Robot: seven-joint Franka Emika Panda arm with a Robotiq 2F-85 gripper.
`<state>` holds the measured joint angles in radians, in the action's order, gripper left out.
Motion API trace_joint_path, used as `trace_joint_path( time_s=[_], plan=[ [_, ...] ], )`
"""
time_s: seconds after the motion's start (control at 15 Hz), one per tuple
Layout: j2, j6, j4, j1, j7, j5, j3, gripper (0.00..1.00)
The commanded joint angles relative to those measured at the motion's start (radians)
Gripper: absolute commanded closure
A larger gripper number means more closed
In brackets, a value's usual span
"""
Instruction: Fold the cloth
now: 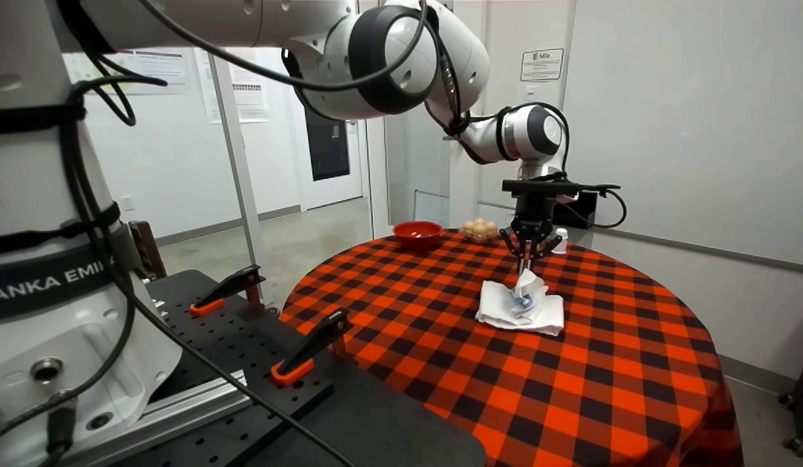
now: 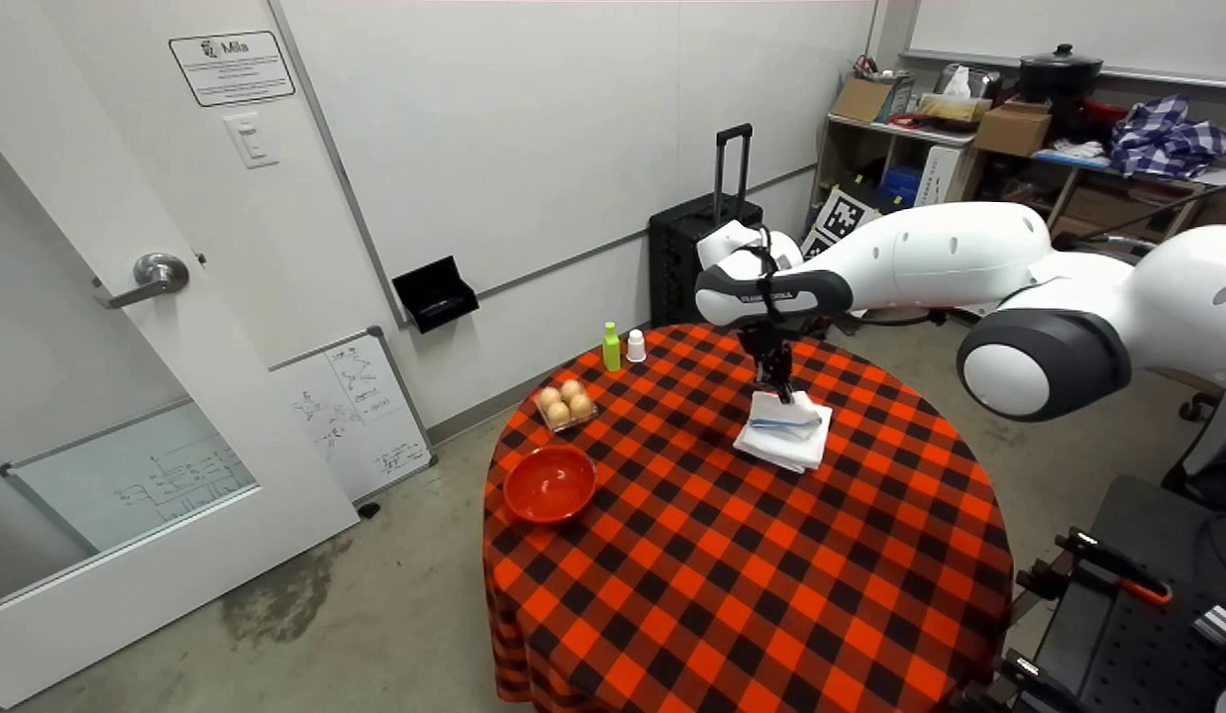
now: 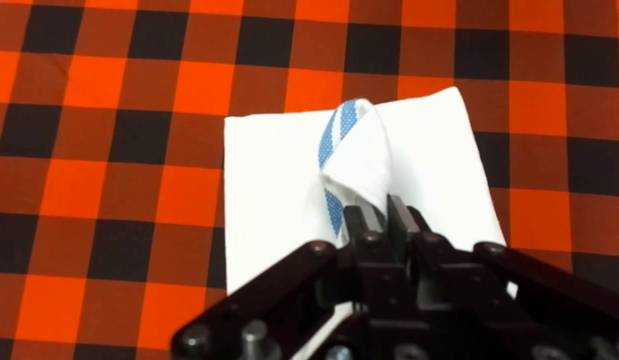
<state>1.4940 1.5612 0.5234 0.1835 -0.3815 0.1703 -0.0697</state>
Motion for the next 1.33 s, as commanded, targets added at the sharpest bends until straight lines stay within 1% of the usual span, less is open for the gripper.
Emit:
trace_joint_path(
  time_s=[0.0,0.13,0.27,0.33,0.6,0.8,1.0,1.07,1.13,1.27],
  plan=[
    [0.0,0.014,-0.041,0.024,0.009,-0.018,0.0,0.98],
    [-0.003,0.038,-0.096,0.051,0.016,-0.013,-0.016,0.98],
    [-0.011,0.068,-0.148,0.086,0.062,-0.026,-0.026,0.98],
    [-0.058,0.107,-0.092,0.102,0.093,-0.031,-0.027,0.98],
    [-0.053,0.212,-0.11,0.139,0.226,-0.022,-0.053,0.98],
    [-0.029,0.262,-0.096,0.136,0.306,-0.004,-0.083,0.98],
    [0.001,0.287,-0.077,0.123,0.36,0.008,-0.11,0.98],
    [0.009,0.291,-0.067,0.117,0.372,0.009,-0.116,0.98],
    [-0.004,0.304,-0.025,0.109,0.379,0.013,-0.119,0.98],
    [0.007,0.303,-0.005,0.095,0.379,0.022,-0.116,0.98]
  ],
)
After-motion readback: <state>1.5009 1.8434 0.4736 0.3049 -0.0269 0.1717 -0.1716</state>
